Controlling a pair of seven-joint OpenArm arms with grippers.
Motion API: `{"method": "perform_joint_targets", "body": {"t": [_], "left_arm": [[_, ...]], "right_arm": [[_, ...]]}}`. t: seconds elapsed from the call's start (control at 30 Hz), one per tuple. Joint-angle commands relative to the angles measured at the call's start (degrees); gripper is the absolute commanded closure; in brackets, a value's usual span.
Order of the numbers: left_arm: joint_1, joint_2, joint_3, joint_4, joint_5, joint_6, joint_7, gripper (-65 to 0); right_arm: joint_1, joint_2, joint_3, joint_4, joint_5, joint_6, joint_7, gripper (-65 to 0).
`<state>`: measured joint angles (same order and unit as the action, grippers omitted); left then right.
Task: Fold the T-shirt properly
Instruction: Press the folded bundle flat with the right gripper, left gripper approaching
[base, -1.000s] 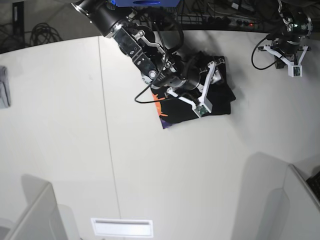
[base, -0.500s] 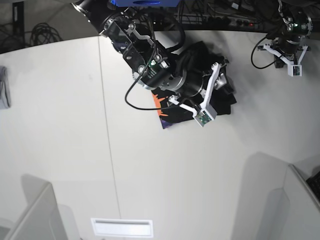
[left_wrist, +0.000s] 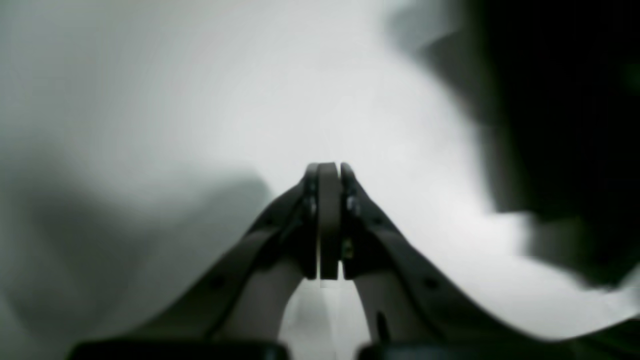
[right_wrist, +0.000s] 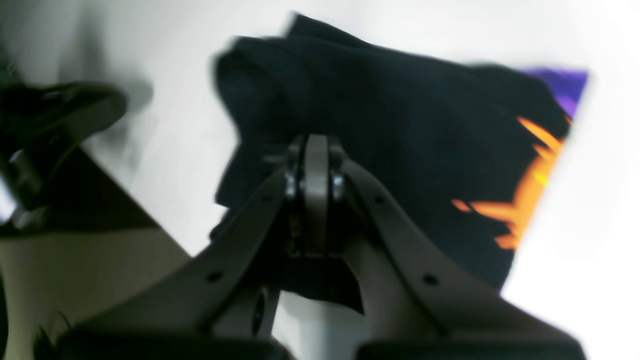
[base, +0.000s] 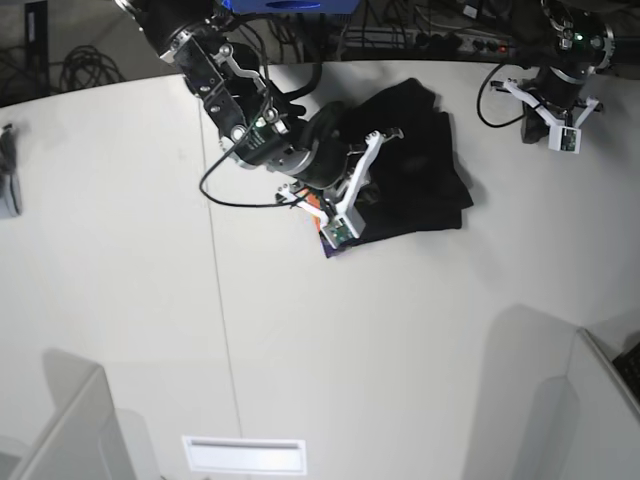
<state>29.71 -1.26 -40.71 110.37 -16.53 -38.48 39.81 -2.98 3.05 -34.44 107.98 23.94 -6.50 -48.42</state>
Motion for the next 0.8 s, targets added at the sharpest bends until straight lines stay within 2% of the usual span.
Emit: {"method": "perform_joint_targets", "body": {"t": [0.0,0.07,0.13,0.17,0.3,0.37,0.4,0.43,0.5,0.6,0.67,0.77], "left_arm": [[0.13,0.33,-0.21,2.2,-0.74,-0.77,-1.26,0.0],[0.04,1.65,-0.39,2.91,-3.82,-1.48,-1.26,0.0],[0.66,1.56,-0.48,2.56,-10.59,-1.48,-1.18,0.0],[0.92,1.56,-0.48,2.56,-14.28,-1.48,-1.18,-4.4],[2.15,-0.02,-0.57,2.56,-24.56,-1.3,-1.18,-39.0],[1.45,-0.19,-0.57,2.38,-27.29,0.02,-1.18,-51.3],[0.4,-0.28,-0.48,2.2,-28.08,1.51,-1.18,-55.0],[-0.57,-0.28,-0.21,2.12,-28.08,3.09,-1.18,-56.4],[-3.12,-0.28,-0.04,0.8,-28.7,5.64,-1.18,-55.3],[-6.46,-0.28,0.75,-0.08,-28.34,6.26,-0.91,-52.7],[-8.84,-0.28,2.42,-1.4,-28.17,7.14,2.69,-51.0],[-12.7,-0.28,2.86,-4.83,-28.17,11.09,7.18,-47.7]], "right_arm": [[0.21,0.16,1.07,1.07,0.54,0.3,2.31,0.0],[-0.93,1.04,2.48,1.07,0.54,0.3,3.63,0.0],[-1.46,2.18,3.53,1.07,0.54,0.3,3.81,0.0],[-1.46,2.8,3.8,1.07,0.54,0.3,3.72,0.0],[-1.54,4.56,3.71,1.07,0.54,0.3,3.72,0.0],[-2.07,4.82,3.71,1.07,0.54,0.3,3.72,0.0],[-2.25,4.82,3.71,1.07,0.54,0.3,3.72,0.0],[-2.25,4.82,3.71,1.07,0.54,0.3,3.72,0.0],[-2.69,4.82,3.71,1.07,0.54,0.39,3.63,0.0],[-2.95,4.82,3.53,1.07,0.54,0.39,3.63,0.0],[-3.04,4.82,3.62,1.07,0.54,0.39,3.63,0.0],[-3.04,4.91,3.62,1.07,0.54,0.39,3.63,0.0]]}}
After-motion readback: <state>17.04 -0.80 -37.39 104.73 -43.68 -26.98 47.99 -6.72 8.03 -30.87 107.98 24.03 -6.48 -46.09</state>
